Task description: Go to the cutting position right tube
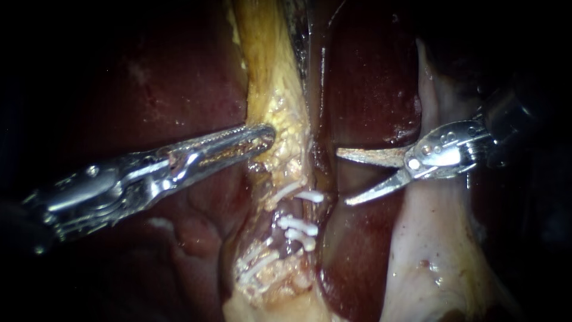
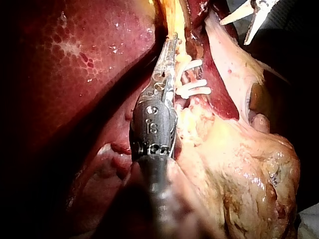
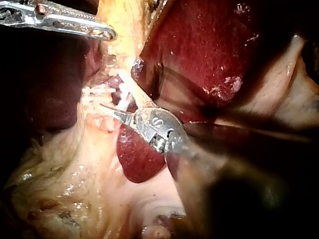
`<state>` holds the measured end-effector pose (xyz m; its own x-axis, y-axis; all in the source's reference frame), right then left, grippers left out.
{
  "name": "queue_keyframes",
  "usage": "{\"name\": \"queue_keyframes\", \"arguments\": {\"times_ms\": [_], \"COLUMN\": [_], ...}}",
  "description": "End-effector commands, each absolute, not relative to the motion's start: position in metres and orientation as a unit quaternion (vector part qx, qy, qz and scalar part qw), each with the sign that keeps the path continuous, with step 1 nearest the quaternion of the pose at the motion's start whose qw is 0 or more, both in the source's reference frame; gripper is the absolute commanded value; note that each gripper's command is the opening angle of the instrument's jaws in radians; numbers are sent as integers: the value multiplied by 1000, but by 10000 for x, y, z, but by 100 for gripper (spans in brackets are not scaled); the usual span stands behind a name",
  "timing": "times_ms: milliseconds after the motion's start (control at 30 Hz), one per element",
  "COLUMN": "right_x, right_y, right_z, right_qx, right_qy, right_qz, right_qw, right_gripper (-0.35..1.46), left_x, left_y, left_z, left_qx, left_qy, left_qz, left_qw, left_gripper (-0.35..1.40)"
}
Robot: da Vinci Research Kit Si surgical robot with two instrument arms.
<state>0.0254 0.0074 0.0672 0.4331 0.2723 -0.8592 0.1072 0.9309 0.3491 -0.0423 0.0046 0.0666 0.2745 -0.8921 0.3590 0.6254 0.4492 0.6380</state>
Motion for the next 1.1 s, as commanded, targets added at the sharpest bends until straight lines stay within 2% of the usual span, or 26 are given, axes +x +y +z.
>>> {"name": "queue_keyframes", "arguments": {"times_ms": [33,167,300,533,767,1100], "right_x": [255,258,266,281,293,306], "right_y": [72,60,34,-8,-25,-12], "right_z": [672,679,698,738,770,796], "right_qx": [181,215,270,348,392,413], "right_qy": [531,529,494,454,423,403], "right_qz": [49,65,79,94,122,165], "right_qw": [827,819,823,815,807,800], "right_gripper": [143,143,143,137,132,130], "left_x": [-422,-416,-396,-357,-340,-342], "left_y": [47,51,62,73,81,77], "left_z": [664,650,624,589,564,557], "left_qx": [190,193,185,170,163,161], "left_qy": [-351,-350,-352,-363,-371,-370], "left_qz": [-489,-489,-496,-506,-513,-515], "left_qw": [775,775,772,764,757,756], "left_gripper": [-35,-35,-35,-35,-35,-35]}}
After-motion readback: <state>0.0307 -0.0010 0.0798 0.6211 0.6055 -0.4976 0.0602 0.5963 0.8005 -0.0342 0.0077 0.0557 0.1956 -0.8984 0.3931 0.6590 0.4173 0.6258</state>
